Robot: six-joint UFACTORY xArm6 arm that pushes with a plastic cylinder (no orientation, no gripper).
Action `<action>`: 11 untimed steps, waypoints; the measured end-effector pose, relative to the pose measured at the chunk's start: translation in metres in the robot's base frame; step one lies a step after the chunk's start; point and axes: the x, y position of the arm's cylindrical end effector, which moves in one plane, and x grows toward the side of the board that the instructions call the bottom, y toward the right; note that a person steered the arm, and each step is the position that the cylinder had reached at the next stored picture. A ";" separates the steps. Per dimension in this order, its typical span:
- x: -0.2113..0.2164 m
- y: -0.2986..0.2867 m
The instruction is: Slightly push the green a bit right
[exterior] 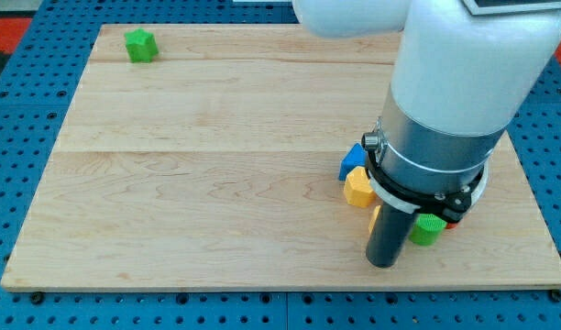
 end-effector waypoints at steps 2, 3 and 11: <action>-0.048 -0.153; -0.147 -0.153; -0.376 -0.339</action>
